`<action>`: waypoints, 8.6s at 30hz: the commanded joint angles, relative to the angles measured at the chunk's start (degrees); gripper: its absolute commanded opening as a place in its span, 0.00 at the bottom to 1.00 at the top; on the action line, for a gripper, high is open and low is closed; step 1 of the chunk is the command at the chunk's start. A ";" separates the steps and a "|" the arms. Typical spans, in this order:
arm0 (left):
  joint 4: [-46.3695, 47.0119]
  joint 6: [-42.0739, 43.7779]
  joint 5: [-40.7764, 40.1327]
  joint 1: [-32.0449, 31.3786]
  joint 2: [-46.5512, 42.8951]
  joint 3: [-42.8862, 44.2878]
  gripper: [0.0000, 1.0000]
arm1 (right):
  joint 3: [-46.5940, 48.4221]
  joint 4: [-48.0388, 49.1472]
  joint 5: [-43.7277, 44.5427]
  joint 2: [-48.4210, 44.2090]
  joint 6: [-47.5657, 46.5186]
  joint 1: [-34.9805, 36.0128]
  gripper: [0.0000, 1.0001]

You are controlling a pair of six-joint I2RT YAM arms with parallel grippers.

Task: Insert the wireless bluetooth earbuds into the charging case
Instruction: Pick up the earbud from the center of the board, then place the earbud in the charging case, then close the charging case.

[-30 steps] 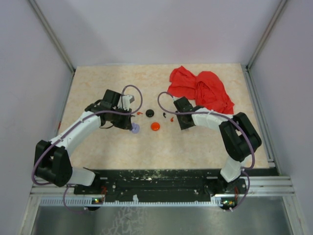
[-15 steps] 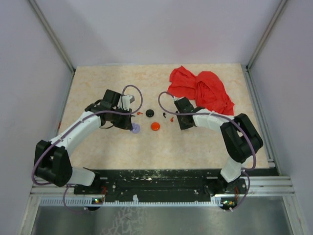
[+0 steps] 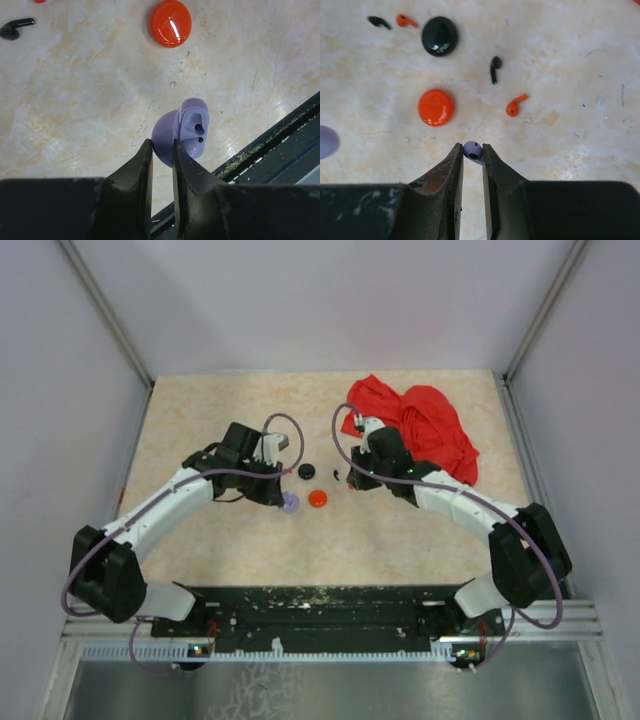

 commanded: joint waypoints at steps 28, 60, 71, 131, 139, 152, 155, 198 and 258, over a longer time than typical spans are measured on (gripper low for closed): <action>10.66 -8.78 2.41 -8.29 2.94 3.23 0.00 | -10.03 34.88 -22.89 -9.10 18.24 6.95 0.15; 10.22 -5.01 1.55 -8.38 -1.61 2.37 0.00 | -9.31 28.29 -20.49 -7.20 12.49 6.93 0.15; 10.13 -4.33 -0.66 -8.93 -2.07 2.71 0.00 | -7.48 24.78 -24.11 -6.43 10.14 7.02 0.15; 15.22 -2.10 -10.54 -14.79 -8.07 -0.20 0.00 | -12.15 28.79 -23.54 -12.05 5.36 7.28 0.20; 15.22 -2.57 -9.36 -14.79 -8.80 -0.26 0.01 | -11.84 27.12 -20.99 -12.53 4.01 7.20 0.25; 15.13 -3.11 -6.64 -14.79 -7.49 -0.57 0.00 | -10.73 27.32 -20.85 -12.90 3.02 7.23 0.32; 15.01 -3.17 -5.81 -14.79 -7.28 -0.85 0.00 | -10.73 27.66 -21.10 -13.11 2.54 7.20 0.32; 30.37 -19.50 3.24 -4.72 -14.76 -13.18 0.01 | -22.40 48.14 -35.71 -16.24 11.33 -1.86 0.70; 43.69 -26.37 14.03 -0.68 -19.42 -19.31 0.08 | -21.20 75.72 -45.99 -2.36 32.63 -1.81 0.00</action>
